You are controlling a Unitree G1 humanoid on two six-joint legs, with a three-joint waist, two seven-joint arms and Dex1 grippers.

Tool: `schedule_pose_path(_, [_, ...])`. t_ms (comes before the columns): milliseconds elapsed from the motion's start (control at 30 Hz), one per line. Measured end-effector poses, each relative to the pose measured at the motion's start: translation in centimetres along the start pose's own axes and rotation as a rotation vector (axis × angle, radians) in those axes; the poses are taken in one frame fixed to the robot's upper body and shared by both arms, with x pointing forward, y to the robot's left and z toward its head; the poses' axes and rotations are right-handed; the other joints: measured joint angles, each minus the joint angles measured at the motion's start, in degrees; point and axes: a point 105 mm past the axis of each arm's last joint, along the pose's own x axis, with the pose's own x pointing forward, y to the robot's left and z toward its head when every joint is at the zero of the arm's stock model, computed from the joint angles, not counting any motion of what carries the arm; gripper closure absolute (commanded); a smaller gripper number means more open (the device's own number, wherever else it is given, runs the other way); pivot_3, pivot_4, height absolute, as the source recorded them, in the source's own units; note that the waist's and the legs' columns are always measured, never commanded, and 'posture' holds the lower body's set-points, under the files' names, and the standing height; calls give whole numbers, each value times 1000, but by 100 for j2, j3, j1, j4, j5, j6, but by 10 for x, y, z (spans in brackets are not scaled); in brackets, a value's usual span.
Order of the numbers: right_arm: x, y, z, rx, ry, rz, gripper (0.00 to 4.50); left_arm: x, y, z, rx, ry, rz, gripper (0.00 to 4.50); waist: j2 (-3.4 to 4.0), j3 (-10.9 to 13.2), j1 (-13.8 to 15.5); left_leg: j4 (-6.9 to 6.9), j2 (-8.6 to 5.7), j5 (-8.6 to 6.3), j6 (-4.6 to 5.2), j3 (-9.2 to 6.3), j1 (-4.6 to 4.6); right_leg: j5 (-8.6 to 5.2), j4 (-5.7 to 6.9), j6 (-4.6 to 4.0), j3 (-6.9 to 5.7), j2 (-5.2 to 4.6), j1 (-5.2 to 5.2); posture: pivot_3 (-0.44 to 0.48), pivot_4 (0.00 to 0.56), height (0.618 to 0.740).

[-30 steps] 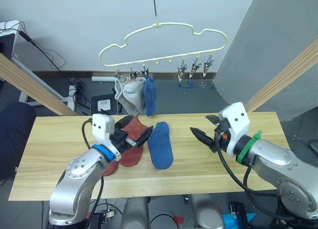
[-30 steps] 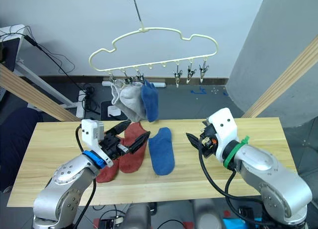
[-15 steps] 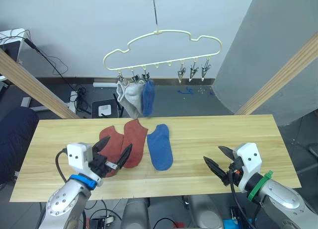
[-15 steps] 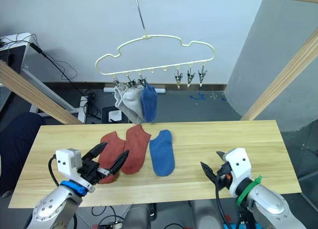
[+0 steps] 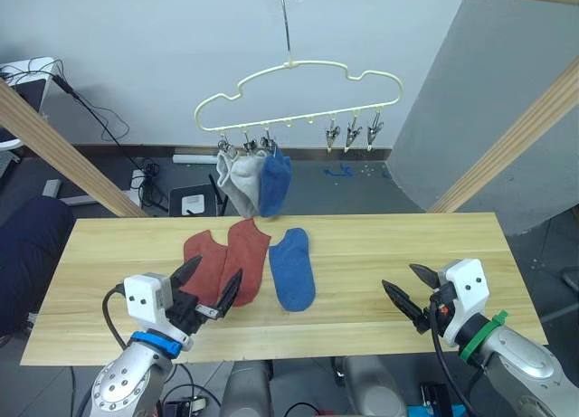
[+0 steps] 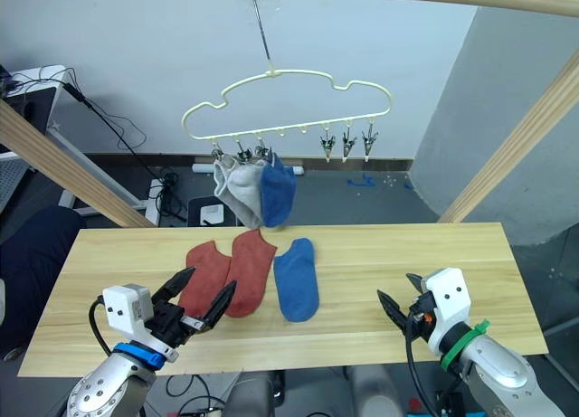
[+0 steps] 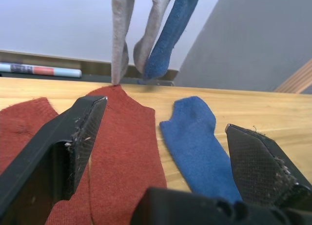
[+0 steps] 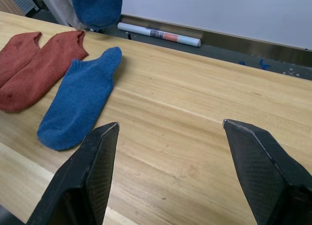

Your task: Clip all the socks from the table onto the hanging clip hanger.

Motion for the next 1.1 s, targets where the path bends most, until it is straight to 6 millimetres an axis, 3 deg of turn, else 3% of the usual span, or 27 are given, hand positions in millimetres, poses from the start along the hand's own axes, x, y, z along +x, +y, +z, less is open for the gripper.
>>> schedule_pose_path(700, [-4,0,-7,25,28,-8,967,2,-4,-1,9,6,-11,0,-1,-7,-5,2,0,0,0,30,29,-14,3,-25,38,1,15,-219,293,740])
schedule_pose_path(1100, [-3,0,-8,28,28,-9,967,7,-17,0,-19,-10,-4,0,-4,-11,-20,3,-2,-1,2,79,42,-2,3,-5,93,4,8,-257,291,740])
